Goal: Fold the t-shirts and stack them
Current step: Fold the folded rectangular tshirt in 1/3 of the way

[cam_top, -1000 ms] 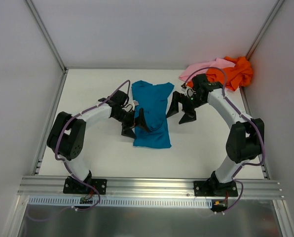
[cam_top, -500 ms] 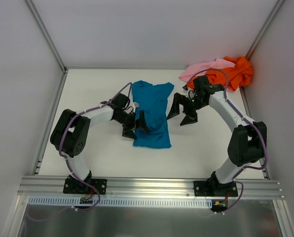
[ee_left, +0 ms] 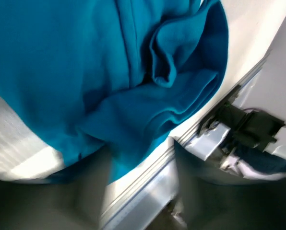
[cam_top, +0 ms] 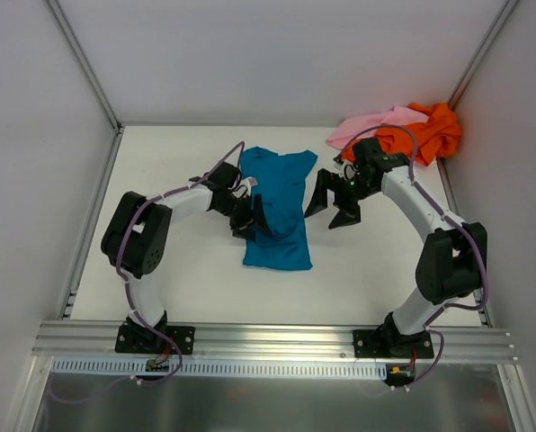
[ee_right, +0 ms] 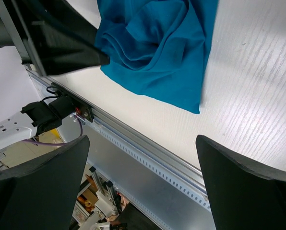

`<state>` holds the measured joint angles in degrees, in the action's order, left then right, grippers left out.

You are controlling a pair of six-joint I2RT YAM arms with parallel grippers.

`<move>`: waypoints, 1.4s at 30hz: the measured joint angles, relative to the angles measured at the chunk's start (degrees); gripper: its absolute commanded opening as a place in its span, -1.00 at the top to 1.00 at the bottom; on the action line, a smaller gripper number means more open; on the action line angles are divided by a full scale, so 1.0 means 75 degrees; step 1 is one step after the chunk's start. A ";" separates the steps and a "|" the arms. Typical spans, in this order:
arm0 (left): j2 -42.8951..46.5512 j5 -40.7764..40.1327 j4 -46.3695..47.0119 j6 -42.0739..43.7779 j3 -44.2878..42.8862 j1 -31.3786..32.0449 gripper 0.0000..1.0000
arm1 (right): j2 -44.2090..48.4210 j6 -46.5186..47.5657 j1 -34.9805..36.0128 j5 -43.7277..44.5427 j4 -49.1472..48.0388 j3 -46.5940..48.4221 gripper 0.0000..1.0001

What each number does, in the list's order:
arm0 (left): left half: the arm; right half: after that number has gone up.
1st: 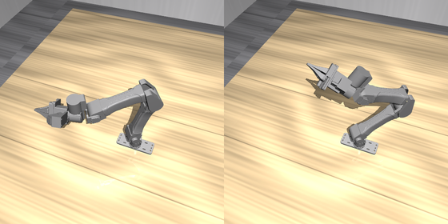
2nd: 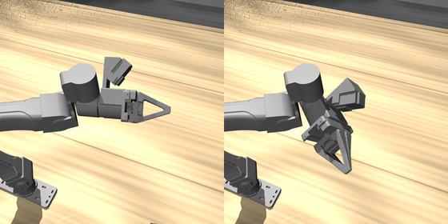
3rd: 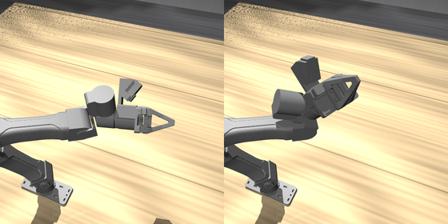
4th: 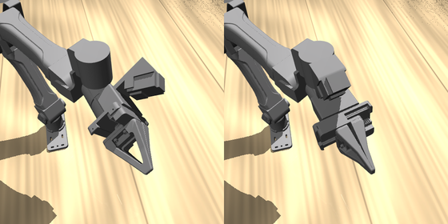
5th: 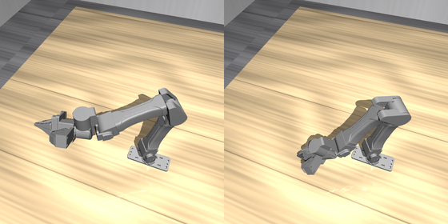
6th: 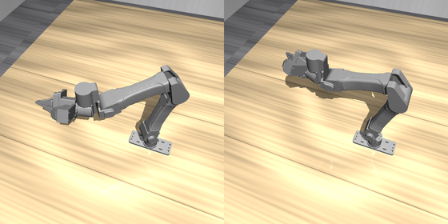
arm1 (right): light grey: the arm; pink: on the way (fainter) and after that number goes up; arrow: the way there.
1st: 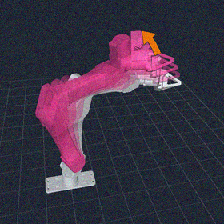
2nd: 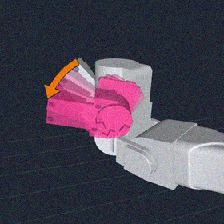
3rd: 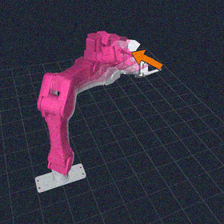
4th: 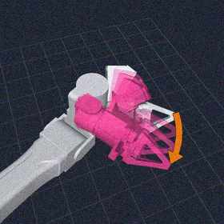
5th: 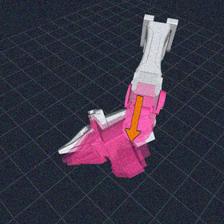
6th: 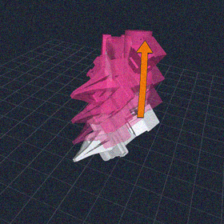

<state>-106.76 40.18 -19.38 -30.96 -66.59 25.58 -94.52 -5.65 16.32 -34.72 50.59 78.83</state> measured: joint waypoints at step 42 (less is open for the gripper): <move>-0.0525 -0.0842 -0.0726 -0.0020 -0.0632 -0.1061 -0.97 | -0.0586 -0.0396 0.0618 0.0114 -0.0213 0.0134 -0.99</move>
<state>-110.69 33.87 -24.82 -31.11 -71.33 17.63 -98.91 -8.62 20.95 -33.87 48.99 79.83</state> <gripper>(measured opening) 0.984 0.993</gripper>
